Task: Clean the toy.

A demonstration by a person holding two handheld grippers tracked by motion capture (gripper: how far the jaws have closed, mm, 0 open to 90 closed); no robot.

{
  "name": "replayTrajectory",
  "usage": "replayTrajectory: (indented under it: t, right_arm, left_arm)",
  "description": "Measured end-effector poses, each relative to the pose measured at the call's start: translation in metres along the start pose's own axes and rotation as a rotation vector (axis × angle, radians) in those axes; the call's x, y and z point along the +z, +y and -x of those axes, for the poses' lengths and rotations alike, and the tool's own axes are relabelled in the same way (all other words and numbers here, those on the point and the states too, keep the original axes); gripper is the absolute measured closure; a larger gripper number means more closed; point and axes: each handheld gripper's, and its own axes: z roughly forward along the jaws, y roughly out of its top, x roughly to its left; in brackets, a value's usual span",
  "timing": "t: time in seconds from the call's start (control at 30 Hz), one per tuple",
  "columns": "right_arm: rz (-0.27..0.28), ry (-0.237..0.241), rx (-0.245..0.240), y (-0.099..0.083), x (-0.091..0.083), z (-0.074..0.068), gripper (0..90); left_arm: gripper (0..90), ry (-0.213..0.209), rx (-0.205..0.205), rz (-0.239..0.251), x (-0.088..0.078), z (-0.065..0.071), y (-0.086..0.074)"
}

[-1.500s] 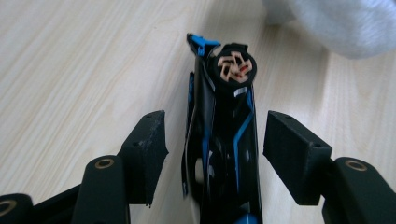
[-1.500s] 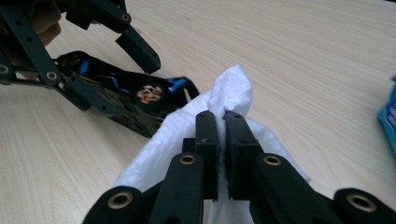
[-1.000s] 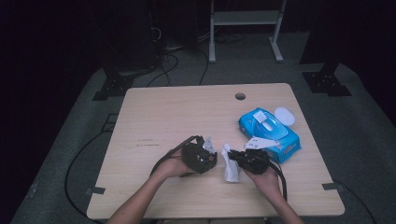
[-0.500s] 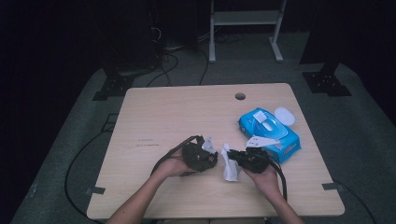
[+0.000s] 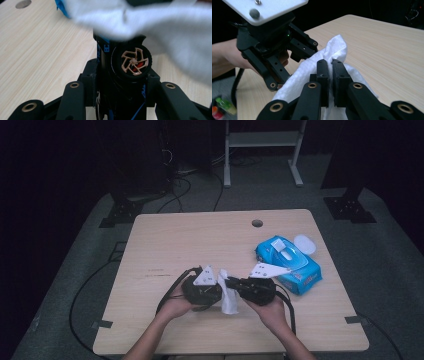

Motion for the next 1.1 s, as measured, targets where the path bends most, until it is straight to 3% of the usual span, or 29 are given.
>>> replayTrajectory:
  t: [0.1,0.17,0.27,0.33,0.47,0.53,0.67,0.8,0.87,1.0,1.1]
  right_arm:
    - [0.000,-0.005,-0.007,0.001,0.005,0.000,84.6]
    - [-0.019,-0.040,-0.019,-0.001,0.005,0.004,84.6]
    - [-0.035,-0.063,0.019,-0.007,0.004,0.013,84.7]
    - [-0.017,-0.039,0.045,-0.007,0.006,0.013,84.7]
    - [0.023,0.011,0.010,0.005,0.007,-0.001,84.7]
    - [0.021,0.005,-0.028,0.010,0.008,-0.006,84.7]
    - [0.018,-0.019,-0.017,0.005,0.004,0.001,84.7]
    - [-0.017,-0.073,0.007,-0.005,0.002,0.013,84.7]
    - [-0.009,-0.062,0.025,-0.005,0.002,0.014,84.7]
    - [0.027,-0.032,-0.016,0.006,0.001,0.003,84.7]
    - [0.027,-0.038,-0.017,0.006,0.001,0.003,84.7]
  left_arm:
    - [57.5,0.001,-0.007,0.010,-0.005,-0.002,-0.005]
    - [57.5,0.013,-0.004,0.012,-0.008,-0.003,-0.007]
    - [57.5,0.006,-0.023,0.029,-0.009,-0.004,-0.009]
    - [57.5,0.013,-0.012,0.025,-0.008,-0.004,-0.007]
    - [57.5,0.013,-0.008,0.038,-0.008,-0.001,-0.004]
    - [57.5,0.015,-0.006,0.046,-0.009,0.000,-0.003]
    - [57.5,0.019,-0.014,0.057,-0.012,-0.002,-0.005]
    - [57.4,0.008,-0.027,0.072,-0.014,-0.004,-0.006]
    - [57.4,0.013,-0.020,0.069,-0.012,-0.003,-0.006]
    - [57.4,0.006,-0.025,0.089,-0.012,-0.003,-0.005]
    - [57.3,0.006,-0.026,0.094,-0.015,-0.003,-0.005]
